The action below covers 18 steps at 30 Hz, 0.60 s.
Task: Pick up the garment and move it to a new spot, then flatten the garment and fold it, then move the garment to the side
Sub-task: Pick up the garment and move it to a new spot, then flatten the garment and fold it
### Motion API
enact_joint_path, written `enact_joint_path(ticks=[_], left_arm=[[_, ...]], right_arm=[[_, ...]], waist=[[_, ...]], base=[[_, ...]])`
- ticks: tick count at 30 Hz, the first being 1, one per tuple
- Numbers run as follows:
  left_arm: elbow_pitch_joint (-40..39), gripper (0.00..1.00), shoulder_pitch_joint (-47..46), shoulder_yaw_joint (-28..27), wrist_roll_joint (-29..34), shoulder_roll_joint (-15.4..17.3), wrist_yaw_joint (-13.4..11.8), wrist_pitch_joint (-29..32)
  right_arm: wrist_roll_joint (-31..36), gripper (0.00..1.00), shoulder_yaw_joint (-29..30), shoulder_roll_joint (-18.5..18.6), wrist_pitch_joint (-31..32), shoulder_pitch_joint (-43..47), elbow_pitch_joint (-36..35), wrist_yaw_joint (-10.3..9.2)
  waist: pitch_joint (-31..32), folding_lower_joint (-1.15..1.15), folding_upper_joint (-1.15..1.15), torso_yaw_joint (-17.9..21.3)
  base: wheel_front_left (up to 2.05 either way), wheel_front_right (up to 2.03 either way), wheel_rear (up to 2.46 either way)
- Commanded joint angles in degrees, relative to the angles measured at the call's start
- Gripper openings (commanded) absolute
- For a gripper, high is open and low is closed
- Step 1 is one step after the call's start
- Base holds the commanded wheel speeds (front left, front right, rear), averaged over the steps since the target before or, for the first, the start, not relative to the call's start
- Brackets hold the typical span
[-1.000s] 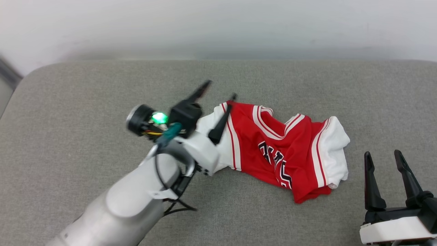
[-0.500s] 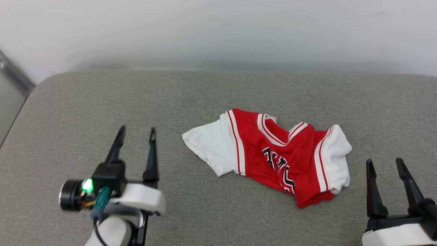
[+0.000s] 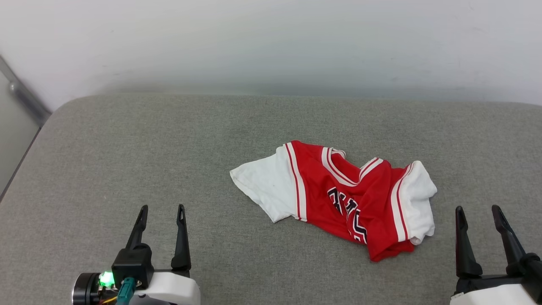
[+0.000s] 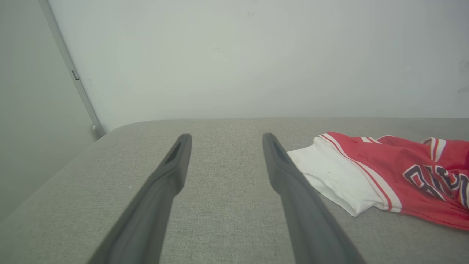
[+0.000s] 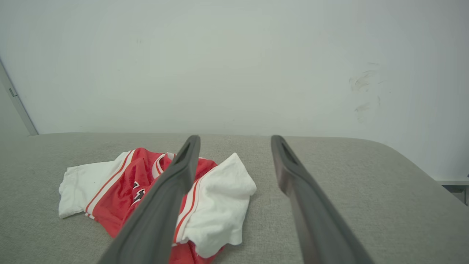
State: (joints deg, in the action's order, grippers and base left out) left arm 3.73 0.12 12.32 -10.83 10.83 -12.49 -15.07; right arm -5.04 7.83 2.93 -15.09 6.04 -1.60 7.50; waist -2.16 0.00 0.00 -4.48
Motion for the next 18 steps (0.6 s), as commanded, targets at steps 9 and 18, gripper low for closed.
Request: enact_joint_path(ticks=[9, 18], left_arm=[[1.56, 1.0, 1.02, -3.92, 3.73, -3.06, 4.04, -0.15], [1.82, 1.0, -11.28, -7.15, 6.4, -0.32, 9.63, -0.15]], right_arm=[[-0.8, 1.0, -0.18, -0.1, -0.12, 0.87, 0.53, -0.02], [-0.61, 1.0, -0.53, -0.1, -0.12, -1.52, -0.36, -0.02]], waist=[[0.25, 0.0, 0.0, 0.22], [-2.43, 0.0, 0.0, 1.45]], base=[[0.0, 0.0, 0.0], [0.0, 0.0, 0.0]])
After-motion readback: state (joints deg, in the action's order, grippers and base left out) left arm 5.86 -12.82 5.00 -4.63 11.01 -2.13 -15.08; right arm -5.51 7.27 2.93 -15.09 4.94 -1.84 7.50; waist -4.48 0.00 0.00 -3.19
